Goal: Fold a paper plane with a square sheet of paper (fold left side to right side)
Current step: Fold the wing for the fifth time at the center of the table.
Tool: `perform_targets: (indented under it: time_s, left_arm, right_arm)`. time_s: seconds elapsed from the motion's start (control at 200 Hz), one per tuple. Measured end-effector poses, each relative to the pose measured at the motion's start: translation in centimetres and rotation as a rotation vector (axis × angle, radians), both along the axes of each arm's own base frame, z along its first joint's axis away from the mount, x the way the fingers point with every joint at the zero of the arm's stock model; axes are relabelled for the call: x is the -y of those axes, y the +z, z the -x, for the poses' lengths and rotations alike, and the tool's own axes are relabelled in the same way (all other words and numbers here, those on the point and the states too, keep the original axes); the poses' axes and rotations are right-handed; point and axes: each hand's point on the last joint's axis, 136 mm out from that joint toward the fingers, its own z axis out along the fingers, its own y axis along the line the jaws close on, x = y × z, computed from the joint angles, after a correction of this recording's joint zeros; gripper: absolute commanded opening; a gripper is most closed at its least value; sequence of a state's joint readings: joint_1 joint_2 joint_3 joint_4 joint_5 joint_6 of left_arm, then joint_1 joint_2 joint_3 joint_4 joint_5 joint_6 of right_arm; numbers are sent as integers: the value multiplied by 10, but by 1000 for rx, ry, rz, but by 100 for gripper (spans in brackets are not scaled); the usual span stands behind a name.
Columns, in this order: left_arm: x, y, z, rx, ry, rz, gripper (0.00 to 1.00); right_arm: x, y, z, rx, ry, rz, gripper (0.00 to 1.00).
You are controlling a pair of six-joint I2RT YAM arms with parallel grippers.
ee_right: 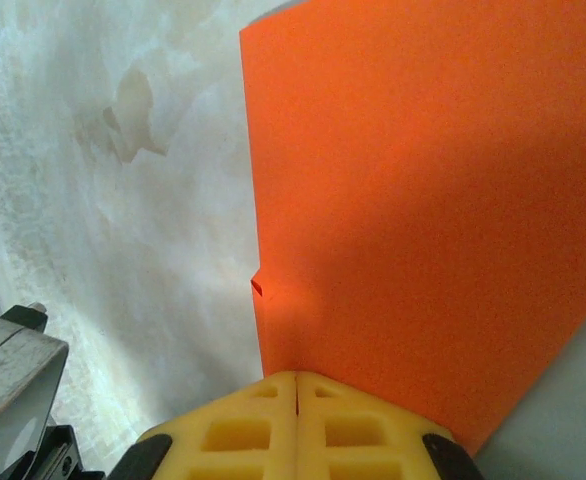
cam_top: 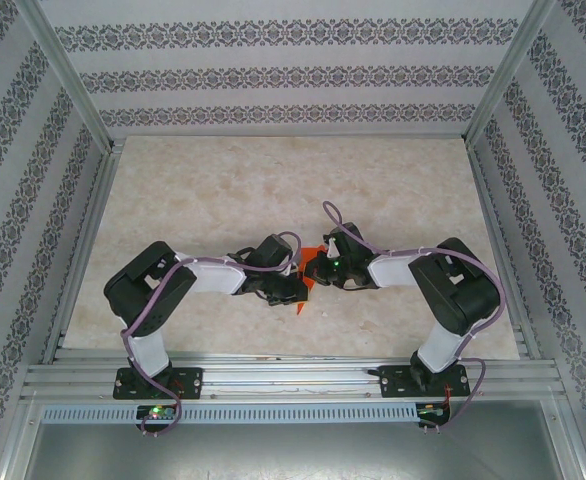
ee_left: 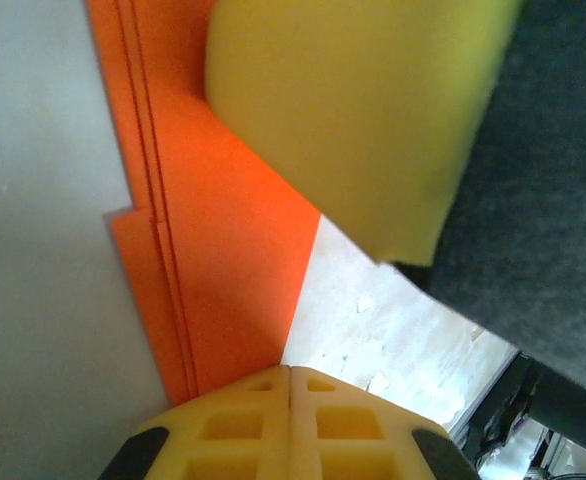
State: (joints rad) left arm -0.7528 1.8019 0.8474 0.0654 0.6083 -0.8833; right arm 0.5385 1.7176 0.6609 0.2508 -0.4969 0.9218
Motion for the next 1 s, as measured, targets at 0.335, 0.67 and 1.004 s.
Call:
perform_targets:
  time_s: [0.335,0.67,1.004]
  left_arm:
    - [3,36,6,4,-14,61,5]
    - [6,31,20,-46,-33,61,4]
    - [0,12,25,-85,-29,25,4]
  right_arm:
    - [-1,0,0,-14,-2,-24,0]
    - [-2,0,0,-16,-1,-25,0]
    - [-2,0,0,-16,0,-25,0]
